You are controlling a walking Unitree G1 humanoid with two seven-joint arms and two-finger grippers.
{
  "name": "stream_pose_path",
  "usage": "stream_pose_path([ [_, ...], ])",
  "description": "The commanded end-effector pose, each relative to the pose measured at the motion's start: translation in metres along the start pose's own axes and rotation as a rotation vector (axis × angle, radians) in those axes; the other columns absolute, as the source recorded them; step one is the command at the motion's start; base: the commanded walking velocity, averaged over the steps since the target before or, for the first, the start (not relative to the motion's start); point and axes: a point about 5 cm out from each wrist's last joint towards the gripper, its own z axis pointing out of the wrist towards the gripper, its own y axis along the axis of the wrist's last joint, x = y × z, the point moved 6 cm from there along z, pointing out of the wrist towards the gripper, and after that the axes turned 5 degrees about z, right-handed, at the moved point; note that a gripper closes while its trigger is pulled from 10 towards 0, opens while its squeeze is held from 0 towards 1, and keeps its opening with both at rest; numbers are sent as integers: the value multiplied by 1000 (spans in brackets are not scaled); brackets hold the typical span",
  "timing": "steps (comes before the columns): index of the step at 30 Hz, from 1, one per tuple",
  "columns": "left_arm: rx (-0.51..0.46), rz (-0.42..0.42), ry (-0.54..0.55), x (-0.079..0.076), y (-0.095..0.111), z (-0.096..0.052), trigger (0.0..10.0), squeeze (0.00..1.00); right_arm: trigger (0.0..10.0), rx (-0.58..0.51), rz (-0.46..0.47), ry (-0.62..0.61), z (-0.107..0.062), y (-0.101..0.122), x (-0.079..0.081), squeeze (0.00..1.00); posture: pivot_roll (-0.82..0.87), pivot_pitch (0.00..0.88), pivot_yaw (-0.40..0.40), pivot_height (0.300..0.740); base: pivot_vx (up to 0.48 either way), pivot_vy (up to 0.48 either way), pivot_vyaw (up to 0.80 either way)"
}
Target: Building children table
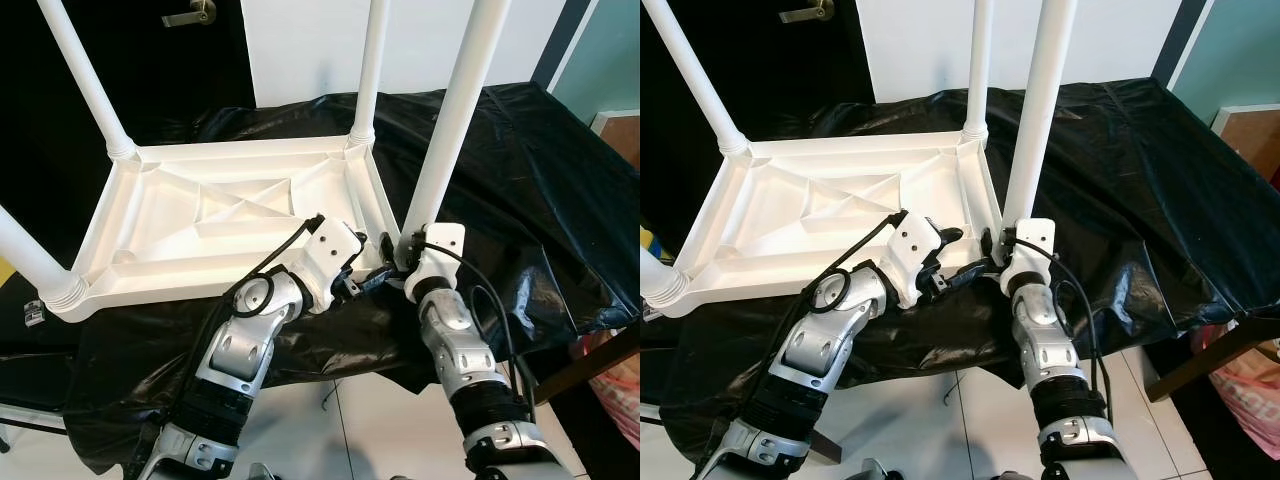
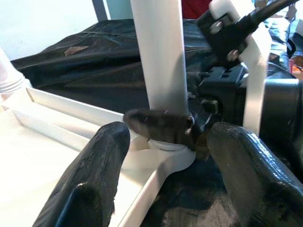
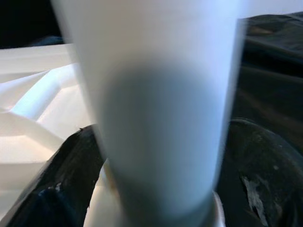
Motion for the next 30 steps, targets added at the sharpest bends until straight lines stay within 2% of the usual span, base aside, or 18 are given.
stream_pose_path([
  [1, 15, -3, 36, 1, -3, -1, 10000, 0, 10000, 1, 15, 31, -3, -1, -2, 580, 3, 59, -4, 740, 0, 0, 0],
  [2, 15, -3, 36, 1, -3, -1, 10000, 0, 10000, 1, 15, 31, -3, -1, -2, 580, 3, 59, -4, 740, 0, 0, 0],
  [3, 17, -4, 33, 0, -4, -2, 10000, 0, 10000, 0, 8, 88, -4, 2, -5, 0, -1, 59, -1, 740, 0, 0, 0],
  [4, 17, -4, 33, 0, -4, -2, 10000, 0, 10000, 0, 8, 88, -4, 2, -5, 0, -1, 59, -1, 740, 0, 0, 0],
  [6, 18, -7, 11, -6, -5, -1, 10000, 0, 10000, 18, -53, 273, -3, 7, -3, 0, -14, 55, 12, 740, 0, 0, 0],
  [7, 18, -7, 11, -6, -5, -1, 10000, 0, 10000, 18, -53, 273, -3, 7, -3, 0, -14, 55, 12, 740, 0, 0, 0],
  [8, 17, -7, 2, -8, -5, -1, 10000, 0, 10000, 28, -81, 336, -2, 8, -1, 0, -19, 54, 19, 740, 0, 0, 0],
  [11, 17, -7, 2, -8, -5, -1, 10000, 0, 10000, 28, -81, 336, -2, 8, -1, 0, -19, 54, 19, 740, 0, 0, 0],
  [13, 16, -4, -14, -10, -5, 1, 10000, 0, 10000, 69, -110, 440, 3, 4, 10, 0, -23, 48, 28, 740, 0, 0, 0],
  [16, 16, -2, -19, -10, -4, 2, 10000, 0, 10000, 89, -125, 471, 6, 2, 13, 0, -21, 47, 28, 740, 0, 0, 0],
  [17, 16, 0, -18, -10, -4, 2, 10000, 0, 1216, 111, -148, 498, 7, -3, 16, 0, -10, 44, 27, 740, 0, 0, 0],
  [18, 16, 0, -18, -10, -4, 2, 10000, 0, 1216, 111, -148, 498, 7, -3, 16, 0, -10, 44, 27, 740, 0, 0, 0],
  [19, 16, 0, -11, -8, -4, 1, 10000, 0, 0, 127, -160, 516, 6, -7, 17, 0, 2, 42, 25, 740, 0, 0, 0],
  [24, 20, -1, 12, -6, -5, -2, 10000, 0, 0, 160, -140, 551, -2, -18, 15, 0, 22, 45, 4, 740, 0, 0, 0],
  [30, 19, -5, 15, -8, -5, -2, 10000, 0, 0, 172, -136, 550, -4, -22, 13, 0, 20, 43, -2, 740, 0, 0, 0],
])
